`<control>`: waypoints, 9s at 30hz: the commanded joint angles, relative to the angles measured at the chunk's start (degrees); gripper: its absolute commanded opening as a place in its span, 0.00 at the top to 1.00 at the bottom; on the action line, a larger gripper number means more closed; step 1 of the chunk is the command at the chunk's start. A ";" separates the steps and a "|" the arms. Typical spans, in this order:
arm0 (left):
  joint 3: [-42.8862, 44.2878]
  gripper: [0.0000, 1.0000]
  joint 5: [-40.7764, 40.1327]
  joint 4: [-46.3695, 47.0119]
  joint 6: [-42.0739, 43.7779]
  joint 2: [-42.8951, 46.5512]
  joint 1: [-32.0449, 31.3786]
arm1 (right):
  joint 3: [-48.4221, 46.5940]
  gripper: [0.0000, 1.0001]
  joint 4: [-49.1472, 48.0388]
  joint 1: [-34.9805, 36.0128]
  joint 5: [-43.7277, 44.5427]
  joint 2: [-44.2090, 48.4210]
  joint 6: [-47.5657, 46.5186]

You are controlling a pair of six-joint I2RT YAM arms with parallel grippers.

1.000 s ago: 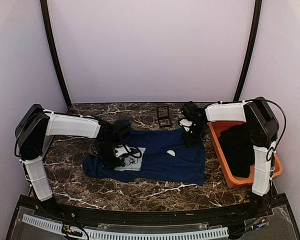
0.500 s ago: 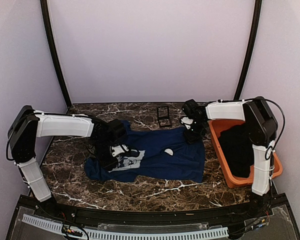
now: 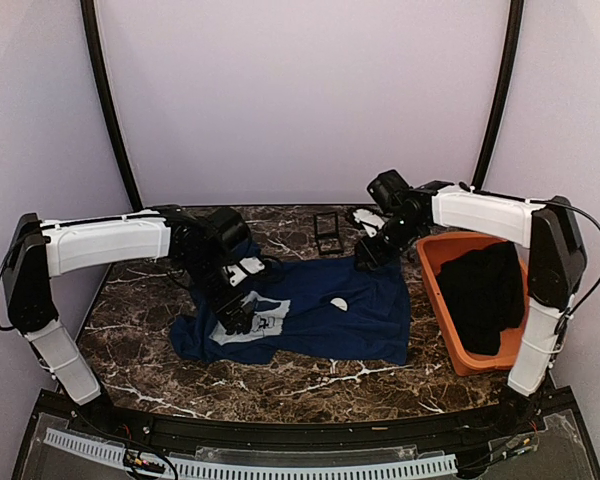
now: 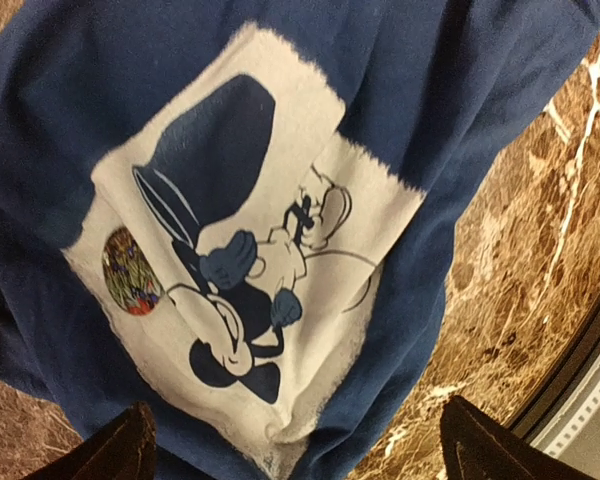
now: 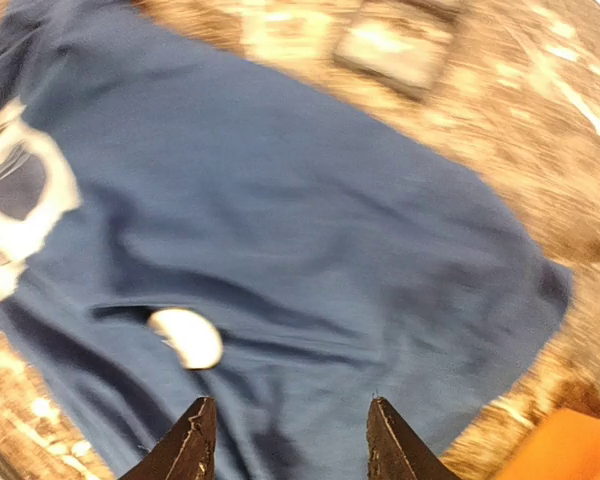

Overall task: Pin the brooch onto the clothing
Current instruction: Smooth out the clothing with brooches at the center of the board.

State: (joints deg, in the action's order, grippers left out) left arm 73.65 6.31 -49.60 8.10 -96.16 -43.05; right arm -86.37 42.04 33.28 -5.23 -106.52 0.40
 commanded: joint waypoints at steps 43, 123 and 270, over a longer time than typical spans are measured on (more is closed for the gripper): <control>-3.00 0.01 0.23 5.99 -1.33 -2.48 -3.09 | 9.56 0.81 -12.02 2.07 -31.61 -3.88 -9.98; -5.98 0.01 -0.53 7.92 -1.16 -2.99 -4.33 | 11.45 1.00 -16.92 -0.40 -36.34 -9.21 -8.40; 38.09 0.01 -12.21 13.62 -1.01 -35.81 5.35 | 32.89 0.51 -12.00 14.67 11.46 10.65 16.32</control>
State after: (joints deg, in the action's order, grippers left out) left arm 110.65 -4.99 -37.95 6.02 -132.53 -37.71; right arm -53.34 30.44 47.64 4.56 -91.24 15.22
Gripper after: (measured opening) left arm 0.990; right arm 0.489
